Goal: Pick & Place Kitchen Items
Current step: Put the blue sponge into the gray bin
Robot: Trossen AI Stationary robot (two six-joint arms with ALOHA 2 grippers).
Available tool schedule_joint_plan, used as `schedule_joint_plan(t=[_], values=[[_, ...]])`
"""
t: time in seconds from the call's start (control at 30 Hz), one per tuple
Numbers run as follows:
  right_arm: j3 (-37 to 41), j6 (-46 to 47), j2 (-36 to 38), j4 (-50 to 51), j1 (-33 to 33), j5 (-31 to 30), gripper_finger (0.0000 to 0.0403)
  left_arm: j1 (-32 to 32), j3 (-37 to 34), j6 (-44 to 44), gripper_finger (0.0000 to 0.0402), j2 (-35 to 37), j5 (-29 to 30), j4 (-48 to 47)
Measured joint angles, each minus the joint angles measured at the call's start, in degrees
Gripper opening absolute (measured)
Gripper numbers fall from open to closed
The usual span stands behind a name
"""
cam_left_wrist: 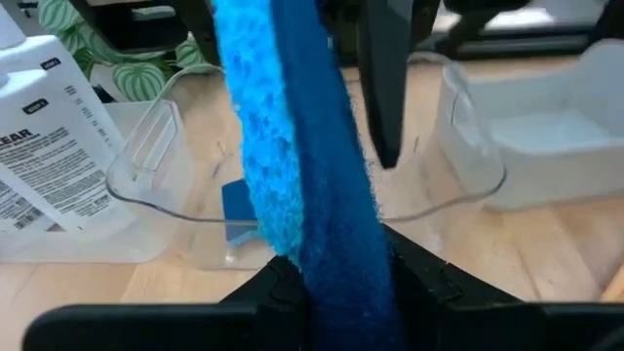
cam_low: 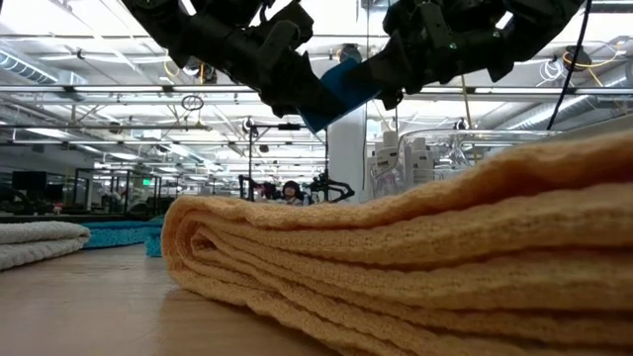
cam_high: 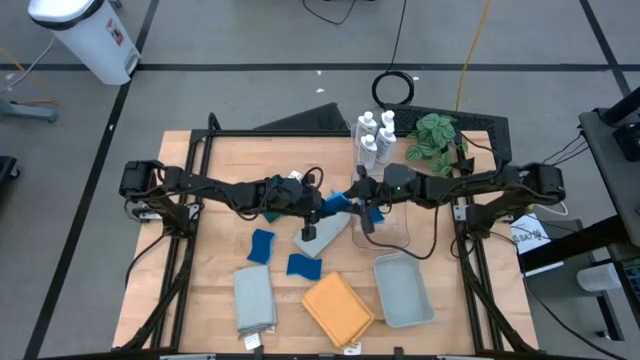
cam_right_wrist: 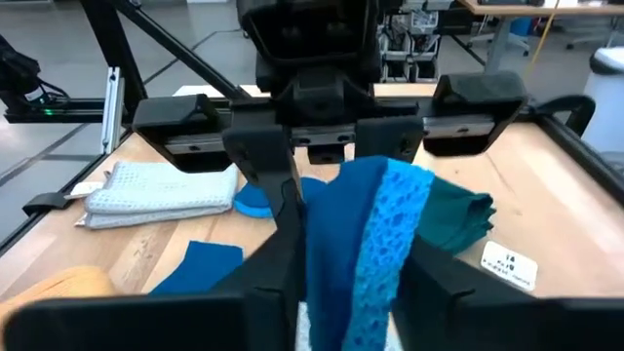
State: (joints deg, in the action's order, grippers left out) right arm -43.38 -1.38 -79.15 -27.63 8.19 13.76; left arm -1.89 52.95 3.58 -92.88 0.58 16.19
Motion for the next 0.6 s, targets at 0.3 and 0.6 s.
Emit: schedule_joint_plan(t=[0.3, 0.6], values=[[-0.7, -9.5, 3.3, 7.0, 0.0, -0.3, 0.001, 1.3, 0.1, -7.0, 0.0143, 0.1, 1.5, 0.6], [-1.1, -9.5, 16.7, 20.3, -2.0, -16.8, 0.0004, 1.8, 0.1, -7.1, 0.0287, 0.1, 2.4, -3.7]])
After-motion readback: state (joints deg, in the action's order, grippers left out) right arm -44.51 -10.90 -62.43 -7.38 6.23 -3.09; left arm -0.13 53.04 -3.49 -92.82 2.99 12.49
